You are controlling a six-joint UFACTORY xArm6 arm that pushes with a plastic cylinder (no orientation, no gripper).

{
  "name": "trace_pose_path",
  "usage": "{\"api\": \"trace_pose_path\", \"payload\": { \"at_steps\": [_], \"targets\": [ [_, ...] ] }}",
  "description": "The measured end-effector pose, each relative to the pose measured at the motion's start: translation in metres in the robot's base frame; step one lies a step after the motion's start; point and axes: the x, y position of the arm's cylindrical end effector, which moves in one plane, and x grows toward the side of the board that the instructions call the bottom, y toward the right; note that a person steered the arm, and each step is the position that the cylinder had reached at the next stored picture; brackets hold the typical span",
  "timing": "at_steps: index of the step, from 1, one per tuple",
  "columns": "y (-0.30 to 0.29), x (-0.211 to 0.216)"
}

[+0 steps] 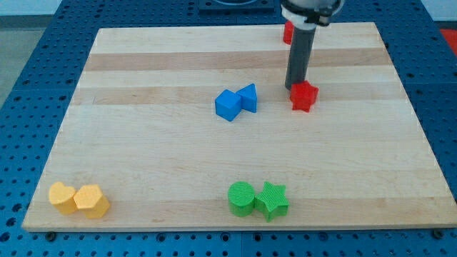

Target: Push the red star slightly to the left

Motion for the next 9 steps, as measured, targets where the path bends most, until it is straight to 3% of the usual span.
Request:
{"api": "trace_pose_path", "payload": {
  "at_steps": [1,3,4,5,9],
  "targets": [
    [0.003,0.016],
    [0.109,-0.015],
    [0.122,0.019],
    [0.117,0.044],
    [0.051,0.045]
  ]
}}
